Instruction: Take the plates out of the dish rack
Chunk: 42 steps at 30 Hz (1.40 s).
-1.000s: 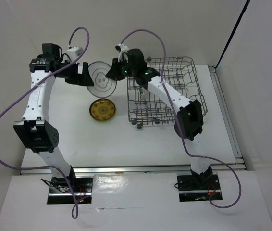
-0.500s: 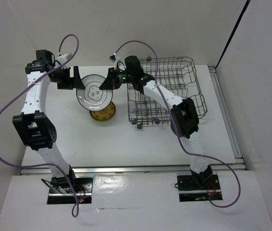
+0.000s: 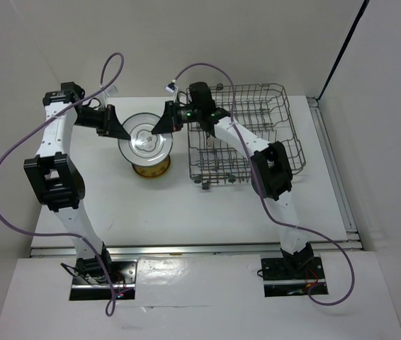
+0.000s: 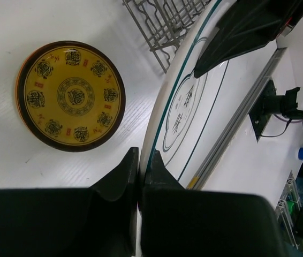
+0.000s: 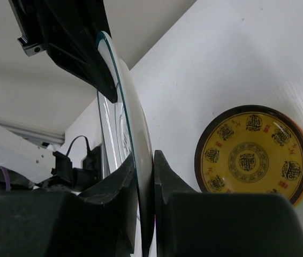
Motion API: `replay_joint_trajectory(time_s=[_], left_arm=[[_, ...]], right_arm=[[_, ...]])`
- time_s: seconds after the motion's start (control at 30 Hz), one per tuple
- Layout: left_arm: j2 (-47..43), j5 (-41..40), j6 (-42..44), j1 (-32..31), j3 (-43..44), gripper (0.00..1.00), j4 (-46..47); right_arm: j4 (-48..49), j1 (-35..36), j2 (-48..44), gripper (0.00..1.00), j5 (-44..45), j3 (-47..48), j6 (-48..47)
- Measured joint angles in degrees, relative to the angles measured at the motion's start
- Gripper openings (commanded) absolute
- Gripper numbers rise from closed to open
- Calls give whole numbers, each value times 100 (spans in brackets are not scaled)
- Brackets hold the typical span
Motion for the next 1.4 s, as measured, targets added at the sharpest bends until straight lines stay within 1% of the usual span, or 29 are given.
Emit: replay_joint_trajectory(time_s=[0.07, 0.1, 0.13, 0.17, 0.23, 0.27, 0.3, 0.4, 0.43, 0.53, 0.6, 0.67, 0.8, 0.87, 1.0, 1.03, 1.07, 1.1, 1.13, 1.2, 1.23, 1.33, 1.4], left_arm=[[0, 35, -13, 39, 0, 0, -11], [0, 52, -31, 76, 0, 0, -7], [0, 90, -129, 101, 0, 0, -28], [0, 50, -260, 114, -2, 0, -33], [0, -46, -503, 216, -28, 0, 17], [0, -63, -610, 334, -57, 0, 26], [0, -83, -708, 457, -85, 0, 57], [-7, -356, -1141, 1034, -317, 0, 350], [-7, -442, -1294, 1270, -450, 0, 522], [-7, -824, -1707, 1976, -868, 0, 981], [-7, -1193, -1860, 2269, -1132, 0, 1268], [-15, -1563, -2002, 2332, -1403, 0, 1547], [-44, -2052, -2179, 2166, -1882, 0, 1971], [-44, -2234, -2232, 2098, -2052, 0, 2149], [15, -2430, -2319, 2098, -2122, 0, 2352], [57, -2426, -2328, 2103, -2122, 4, 2415], [118, -2369, -2347, 2109, -2122, 9, 2472], [168, -2312, -2376, 2116, -2122, 11, 2500], [227, -2238, -2430, 2124, -2124, 20, 2527], [286, -2079, -2476, 2135, -2186, 30, 2579], [295, -2096, -2465, 2133, -2234, 37, 2605], [348, -2227, -2455, 2133, -2376, 44, 2627], [411, -2365, -2470, 2129, -2413, 53, 2625]], right_arm=[[-105, 22, 0, 28, 46, 81, -61], [-175, 33, 0, 40, 85, 129, -94], [-205, 55, 0, 50, 245, 166, -170], [-256, 90, 0, 55, 413, 210, -262], [-350, 146, 0, 57, 697, 284, -389], [-396, 162, 0, 60, 876, 317, -439], [-448, 179, -9, 60, 1025, 334, -481], [-848, 199, -70, 62, 1762, 411, -643], [-1040, 188, -120, 62, 2094, 435, -706], [-1541, 181, -374, 63, 3482, 485, -914], [-1847, 181, -616, 64, 4500, 485, -1123], [-2026, 168, -890, 64, 5143, 485, -1257], [-2319, 142, -1309, 67, 6301, 514, -1482], [-2422, 105, -1419, 72, 6721, 514, -1554], [-2686, 87, -1416, 94, 7381, 516, -1646], [-2767, 81, -1373, 100, 7530, 527, -1659], [-2857, 74, -1300, 100, 7689, 570, -1672], [-2938, 61, -1211, 100, 7801, 636, -1696], [-3018, 52, -1106, 100, 7912, 719, -1700], [-3143, 22, -887, 100, 8065, 839, -1696], [-3200, 2, -798, 100, 8074, 852, -1696], [-3342, -127, -575, 97, 8006, 852, -1633], [-3366, -262, -446, 95, 7890, 852, -1589]])
